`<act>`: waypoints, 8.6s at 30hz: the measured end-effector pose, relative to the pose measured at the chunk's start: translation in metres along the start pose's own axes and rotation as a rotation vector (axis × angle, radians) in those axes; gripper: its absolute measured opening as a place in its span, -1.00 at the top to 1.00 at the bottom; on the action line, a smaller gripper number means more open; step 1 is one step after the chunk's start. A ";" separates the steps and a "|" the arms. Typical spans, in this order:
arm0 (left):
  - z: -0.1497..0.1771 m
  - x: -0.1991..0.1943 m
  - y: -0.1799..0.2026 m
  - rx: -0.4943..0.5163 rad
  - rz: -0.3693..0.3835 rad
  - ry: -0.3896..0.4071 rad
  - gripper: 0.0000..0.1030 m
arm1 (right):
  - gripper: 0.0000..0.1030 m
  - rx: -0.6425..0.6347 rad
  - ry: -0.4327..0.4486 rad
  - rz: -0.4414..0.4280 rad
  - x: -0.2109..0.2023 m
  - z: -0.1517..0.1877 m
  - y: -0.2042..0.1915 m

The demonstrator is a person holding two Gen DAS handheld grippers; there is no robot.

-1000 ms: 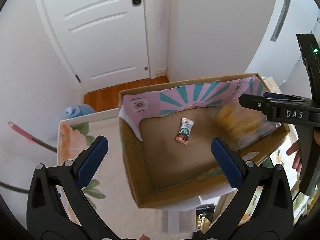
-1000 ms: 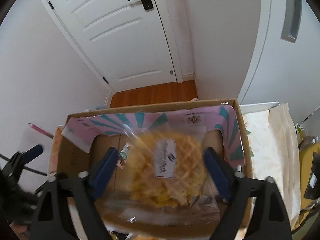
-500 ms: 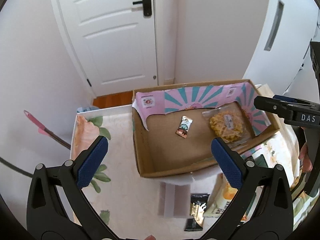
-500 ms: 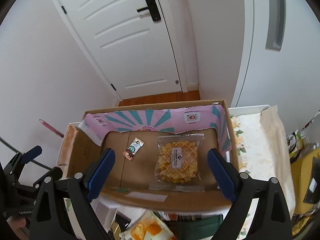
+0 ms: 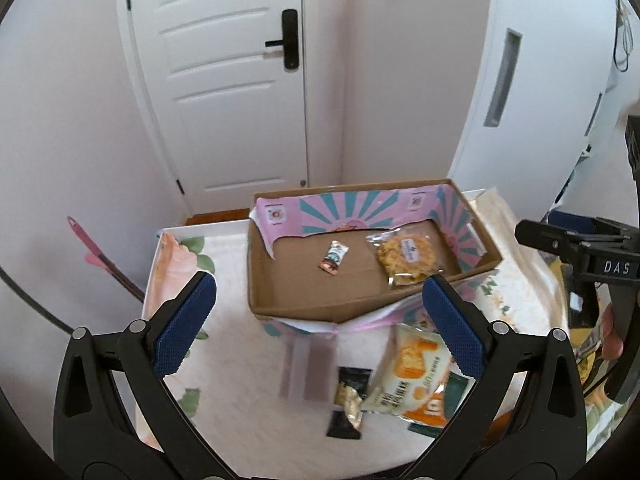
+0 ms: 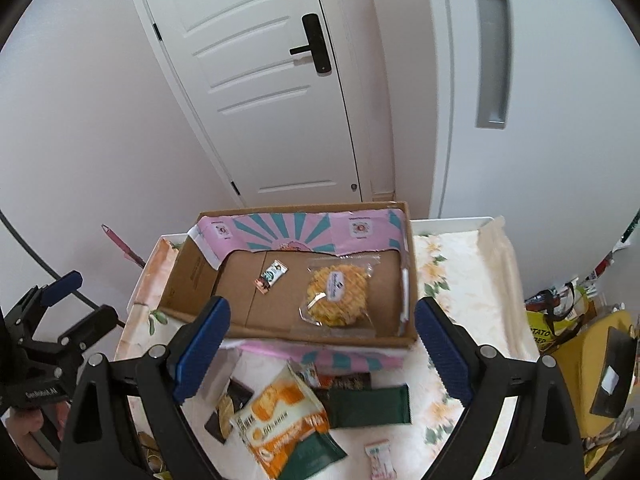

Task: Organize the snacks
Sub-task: 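Grasp the orange chiffon cake packet with the left gripper while the right grasps the white snack packet, then carry both packets into the box and open both grippers to release them, then grasp the white foam block with the left gripper while the right grasps the black-gold bar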

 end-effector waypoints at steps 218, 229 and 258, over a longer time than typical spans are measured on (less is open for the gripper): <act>0.141 0.176 0.010 0.259 0.278 -0.446 -0.32 | -0.99 0.211 -0.099 0.178 0.092 0.162 -0.041; 0.140 0.180 0.004 0.259 0.304 -0.441 -0.23 | -0.98 0.190 -0.140 0.183 0.123 0.180 -0.067; 0.138 0.132 -0.067 0.094 0.207 -0.378 -0.21 | 0.38 -0.002 -0.208 0.194 0.182 0.177 -0.107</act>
Point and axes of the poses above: each gripper's, at about its wrist camera, not at the fingertips, and x roughly the way its jaws point, y to its right, z to its underside, the point moved 5 cm from there along x, roughly the way its jaws point, and after that the axes turned 11 degrees about -z, right-handed, at the moved point
